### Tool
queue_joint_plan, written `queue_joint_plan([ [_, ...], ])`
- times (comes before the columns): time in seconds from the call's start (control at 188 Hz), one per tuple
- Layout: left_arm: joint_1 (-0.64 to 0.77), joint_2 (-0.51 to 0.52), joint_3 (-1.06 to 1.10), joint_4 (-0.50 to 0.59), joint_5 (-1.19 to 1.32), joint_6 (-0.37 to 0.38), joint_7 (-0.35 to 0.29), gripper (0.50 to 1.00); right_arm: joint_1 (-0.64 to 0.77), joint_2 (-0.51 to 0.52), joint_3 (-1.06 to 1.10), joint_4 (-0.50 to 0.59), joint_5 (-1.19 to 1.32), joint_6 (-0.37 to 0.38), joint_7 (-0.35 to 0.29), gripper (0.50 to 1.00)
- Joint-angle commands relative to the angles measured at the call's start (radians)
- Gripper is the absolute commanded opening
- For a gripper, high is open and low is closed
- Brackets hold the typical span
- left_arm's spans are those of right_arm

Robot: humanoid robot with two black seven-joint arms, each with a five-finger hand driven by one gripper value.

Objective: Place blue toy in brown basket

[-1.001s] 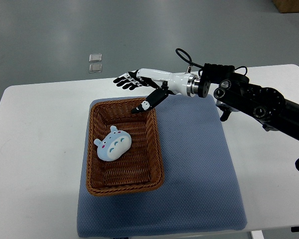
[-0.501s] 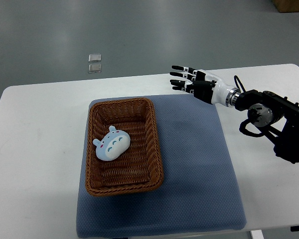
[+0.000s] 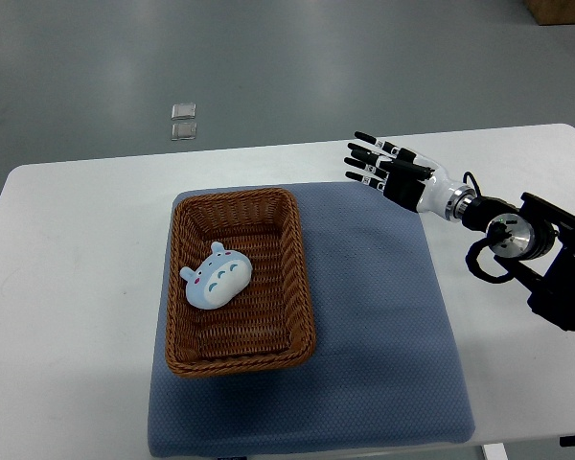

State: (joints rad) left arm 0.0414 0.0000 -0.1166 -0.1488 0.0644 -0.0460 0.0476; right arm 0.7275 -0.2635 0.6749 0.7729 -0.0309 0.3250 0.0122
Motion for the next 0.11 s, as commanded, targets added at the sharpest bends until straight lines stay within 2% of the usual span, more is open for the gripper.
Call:
queue_joint_plan([
  [0.0, 0.000, 0.000, 0.000, 0.000, 0.000, 0.000, 0.000, 1.000, 0.001, 0.003, 0.000, 0.000, 0.000, 0.017, 0.002, 0.911],
  [0.101, 0.000, 0.000, 0.000, 0.000, 0.000, 0.000, 0.000, 1.000, -0.002, 0.012, 0.000, 0.003, -0.003, 0.016, 0.002, 0.913],
])
